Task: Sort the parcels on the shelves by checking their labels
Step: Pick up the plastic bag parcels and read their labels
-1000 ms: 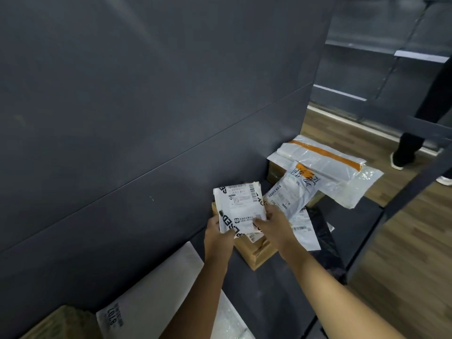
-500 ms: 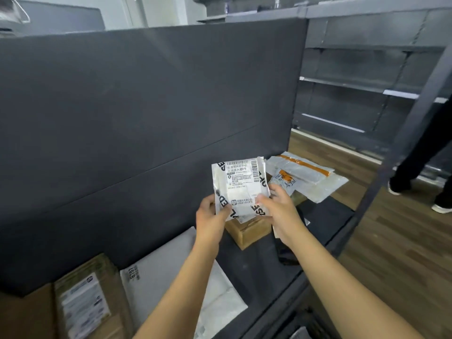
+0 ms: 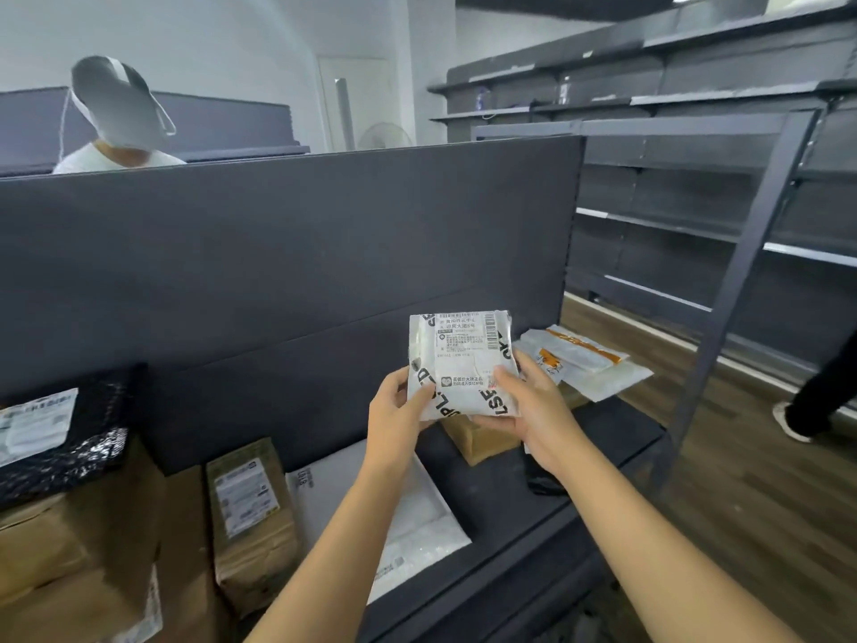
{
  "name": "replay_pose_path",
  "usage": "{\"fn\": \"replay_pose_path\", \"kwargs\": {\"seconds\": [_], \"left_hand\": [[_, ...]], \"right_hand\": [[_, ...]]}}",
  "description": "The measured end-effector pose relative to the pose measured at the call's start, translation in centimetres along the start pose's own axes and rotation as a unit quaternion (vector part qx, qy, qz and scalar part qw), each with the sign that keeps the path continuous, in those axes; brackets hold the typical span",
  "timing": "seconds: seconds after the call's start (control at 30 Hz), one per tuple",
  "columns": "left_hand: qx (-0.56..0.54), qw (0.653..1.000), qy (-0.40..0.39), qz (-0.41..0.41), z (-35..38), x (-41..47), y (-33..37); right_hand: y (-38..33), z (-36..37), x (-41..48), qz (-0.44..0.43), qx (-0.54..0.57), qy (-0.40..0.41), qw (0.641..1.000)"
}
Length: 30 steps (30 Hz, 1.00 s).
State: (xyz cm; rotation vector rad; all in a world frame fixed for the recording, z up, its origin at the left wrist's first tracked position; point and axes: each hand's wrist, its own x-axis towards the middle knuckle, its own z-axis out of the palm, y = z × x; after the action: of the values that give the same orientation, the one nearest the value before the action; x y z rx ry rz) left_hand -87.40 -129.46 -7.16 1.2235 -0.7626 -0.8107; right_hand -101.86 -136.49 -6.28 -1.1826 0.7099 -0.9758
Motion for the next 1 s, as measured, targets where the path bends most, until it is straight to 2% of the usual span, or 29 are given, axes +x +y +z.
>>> {"fn": "replay_pose_path", "kwargs": {"seconds": [0.13,0.27,0.47,0.6,0.67,0.83,1.0], "left_hand": [[-0.046,0.997,-0.018,-0.061,-0.8,-0.3,2.3],[-0.037,0.995,-0.037,-0.083,-2.6,-0.4,4.1],[-0.016,0.998,-0.001,-0.064,-7.4,-0.2,5.0],[-0.001,0.998,-0.002,-0.06,-9.9,0.1,5.1],[0.001,0.998,-0.003,-0.059,-10.7,0.4,5.3],[-0.001,0.999,-0.001,-0.051,-11.8,0.7,5.7],[0.057,0.996,0.073,0.004,-12.4,0.1,6.0]], "right_hand": [[-1.0,2.1,-0.6,0.026,-0.025,0.0,0.999],[-1.7,4.4,-0.9,0.022,-0.034,-0.006,0.999],[-1.5,9.3,-2.0,-0.091,-0.074,-0.065,0.991],[-0.9,11.9,-2.4,-0.169,-0.157,-0.149,0.962],[-0.7,13.0,-2.4,-0.2,-0.209,-0.163,0.943],[-0.7,14.4,-1.8,-0.216,-0.224,-0.141,0.94],[-0.6,14.1,0.0,-0.101,-0.088,-0.041,0.99]]}}
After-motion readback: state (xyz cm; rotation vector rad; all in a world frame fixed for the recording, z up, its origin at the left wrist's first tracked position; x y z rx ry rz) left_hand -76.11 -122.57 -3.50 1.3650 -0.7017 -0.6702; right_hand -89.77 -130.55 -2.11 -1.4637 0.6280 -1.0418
